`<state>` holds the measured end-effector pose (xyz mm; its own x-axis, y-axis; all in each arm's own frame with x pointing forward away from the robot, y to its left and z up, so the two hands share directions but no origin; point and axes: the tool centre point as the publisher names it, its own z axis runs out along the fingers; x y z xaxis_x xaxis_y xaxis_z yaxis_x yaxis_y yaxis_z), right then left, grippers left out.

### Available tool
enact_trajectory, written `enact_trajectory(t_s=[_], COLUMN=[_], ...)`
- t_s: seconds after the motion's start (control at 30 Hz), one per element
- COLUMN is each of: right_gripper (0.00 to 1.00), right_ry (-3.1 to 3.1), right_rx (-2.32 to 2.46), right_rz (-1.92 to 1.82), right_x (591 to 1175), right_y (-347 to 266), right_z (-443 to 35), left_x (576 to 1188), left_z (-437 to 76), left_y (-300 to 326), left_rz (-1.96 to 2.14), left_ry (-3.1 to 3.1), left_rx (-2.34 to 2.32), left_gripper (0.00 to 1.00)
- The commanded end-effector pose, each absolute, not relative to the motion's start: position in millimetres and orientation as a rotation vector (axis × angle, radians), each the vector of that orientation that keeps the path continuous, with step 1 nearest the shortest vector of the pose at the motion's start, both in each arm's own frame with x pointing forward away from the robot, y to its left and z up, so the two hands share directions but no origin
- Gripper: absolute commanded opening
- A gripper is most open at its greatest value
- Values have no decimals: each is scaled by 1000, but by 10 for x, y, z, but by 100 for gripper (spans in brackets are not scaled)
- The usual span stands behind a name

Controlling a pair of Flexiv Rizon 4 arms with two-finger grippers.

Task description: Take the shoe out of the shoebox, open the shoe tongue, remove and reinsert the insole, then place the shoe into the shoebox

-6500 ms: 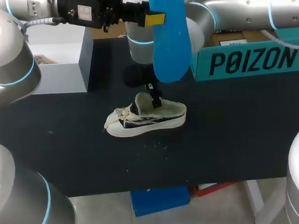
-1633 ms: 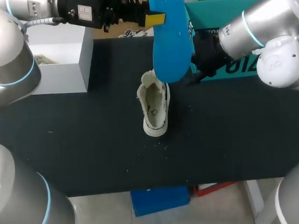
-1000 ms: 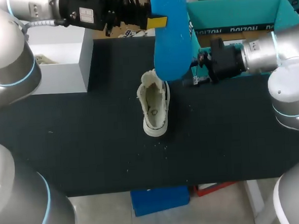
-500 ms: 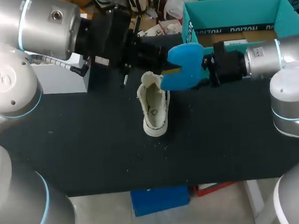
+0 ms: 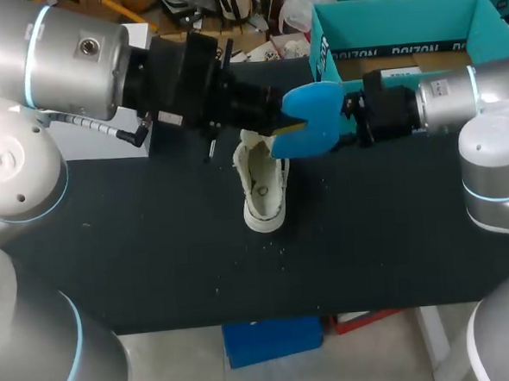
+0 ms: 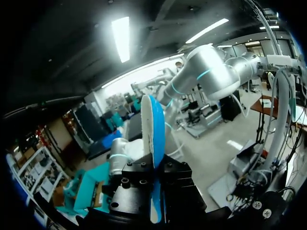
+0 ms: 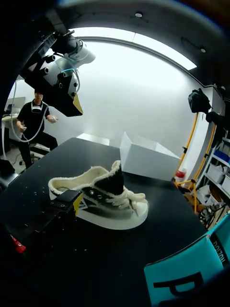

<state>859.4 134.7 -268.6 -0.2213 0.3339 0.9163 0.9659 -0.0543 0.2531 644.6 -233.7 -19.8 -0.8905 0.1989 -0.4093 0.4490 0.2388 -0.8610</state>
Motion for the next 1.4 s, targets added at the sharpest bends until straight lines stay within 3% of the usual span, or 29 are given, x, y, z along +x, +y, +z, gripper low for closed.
enact_trajectory(t_s=[0.03, 0.27, 0.7, 1.27, 1.4], right_gripper=[100, 100, 100, 100, 100], right_ry=[-1595, -1595, -1595, -1595, -1595], right_rx=[-1406, -1406, -1406, -1406, -1406], right_rz=[-1291, -1291, -1291, -1291, -1291], right_x=[8598, 8598, 8598, 8598, 8598], right_y=[1361, 1361, 1361, 1361, 1361], right_z=[-2692, -2692, -2692, -2692, -2692], left_x=[6348, 5905, 5691, 5691, 5583], left_z=[-159, -475, -1200, -1200, -1409], left_y=[-2390, -2339, -2073, -2073, -2134], left_rz=[-1710, -1683, -1552, -1552, -1441], left_ry=[2178, 1892, 1813, 1813, 1710], left_rx=[687, 862, 995, 995, 1053], left_gripper=[0, 0, 0, 0, 0])
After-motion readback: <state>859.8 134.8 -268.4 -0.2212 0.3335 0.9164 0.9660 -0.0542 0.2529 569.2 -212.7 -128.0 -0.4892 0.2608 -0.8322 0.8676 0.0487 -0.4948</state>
